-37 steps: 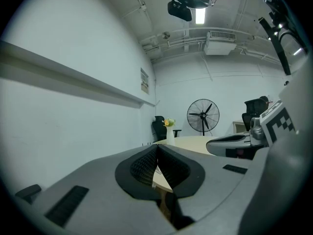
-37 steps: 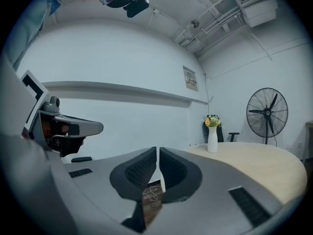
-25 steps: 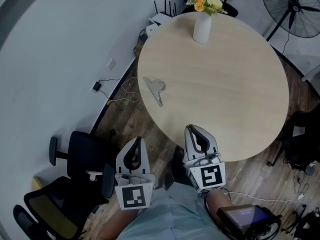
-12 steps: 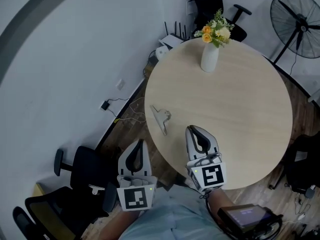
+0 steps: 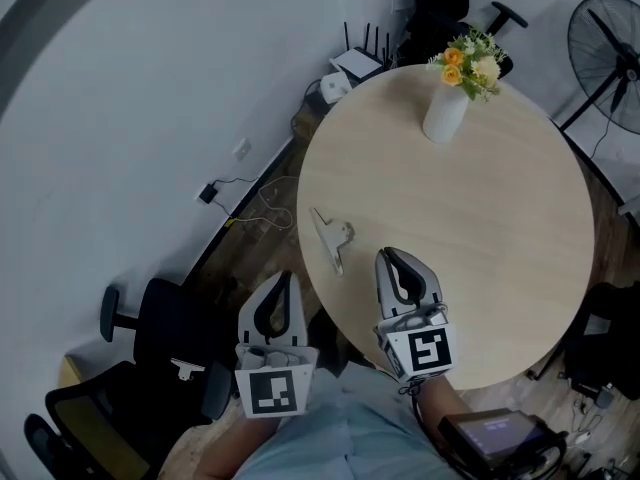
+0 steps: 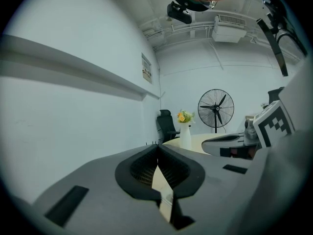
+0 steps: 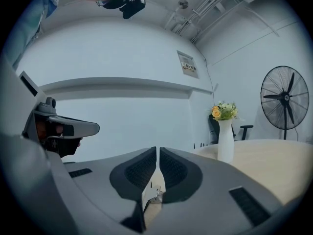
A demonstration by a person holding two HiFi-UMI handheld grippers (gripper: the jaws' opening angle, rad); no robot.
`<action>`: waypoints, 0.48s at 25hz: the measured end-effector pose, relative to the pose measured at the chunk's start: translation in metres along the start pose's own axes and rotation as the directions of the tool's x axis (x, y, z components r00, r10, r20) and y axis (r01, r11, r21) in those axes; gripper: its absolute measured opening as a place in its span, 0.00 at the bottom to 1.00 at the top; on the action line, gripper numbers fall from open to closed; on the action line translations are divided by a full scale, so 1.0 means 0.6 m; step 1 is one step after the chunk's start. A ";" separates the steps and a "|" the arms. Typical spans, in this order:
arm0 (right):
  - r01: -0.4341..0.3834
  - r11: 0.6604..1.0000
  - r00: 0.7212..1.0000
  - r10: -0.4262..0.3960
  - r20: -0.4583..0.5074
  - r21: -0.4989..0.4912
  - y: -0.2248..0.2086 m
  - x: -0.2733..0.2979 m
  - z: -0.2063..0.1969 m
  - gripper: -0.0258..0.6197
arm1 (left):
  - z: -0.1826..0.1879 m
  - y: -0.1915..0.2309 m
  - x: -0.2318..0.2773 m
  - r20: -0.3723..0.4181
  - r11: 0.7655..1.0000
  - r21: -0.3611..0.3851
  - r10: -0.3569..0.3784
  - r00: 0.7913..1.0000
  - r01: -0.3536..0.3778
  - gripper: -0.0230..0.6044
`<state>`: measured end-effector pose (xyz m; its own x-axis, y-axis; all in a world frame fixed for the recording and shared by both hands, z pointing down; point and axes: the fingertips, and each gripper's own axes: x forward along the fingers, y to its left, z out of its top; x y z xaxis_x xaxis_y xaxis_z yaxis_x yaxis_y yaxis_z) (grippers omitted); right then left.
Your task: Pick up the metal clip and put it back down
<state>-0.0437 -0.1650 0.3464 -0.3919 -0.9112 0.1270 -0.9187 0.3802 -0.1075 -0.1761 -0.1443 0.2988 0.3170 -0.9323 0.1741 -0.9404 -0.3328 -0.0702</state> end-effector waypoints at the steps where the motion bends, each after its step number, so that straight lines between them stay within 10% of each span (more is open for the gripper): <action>1: -0.001 1.000 1.000 0.001 -0.014 0.003 0.000 0.015 -0.008 0.12 | -0.007 0.009 0.014 -0.009 1.000 -0.011 -0.004 1.000 0.004 0.07; 12: -0.038 0.995 0.984 0.053 -0.171 0.088 -0.017 0.182 -0.126 0.12 | -0.106 0.084 0.176 -0.154 0.996 -0.077 -0.059 0.986 0.047 0.07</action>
<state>-0.0812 -0.2564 0.4357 -0.4424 -0.8493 0.2882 -0.8952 0.3989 -0.1987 -0.1979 -0.2508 0.3761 0.3488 -0.8783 0.3269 -0.9311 -0.3646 0.0140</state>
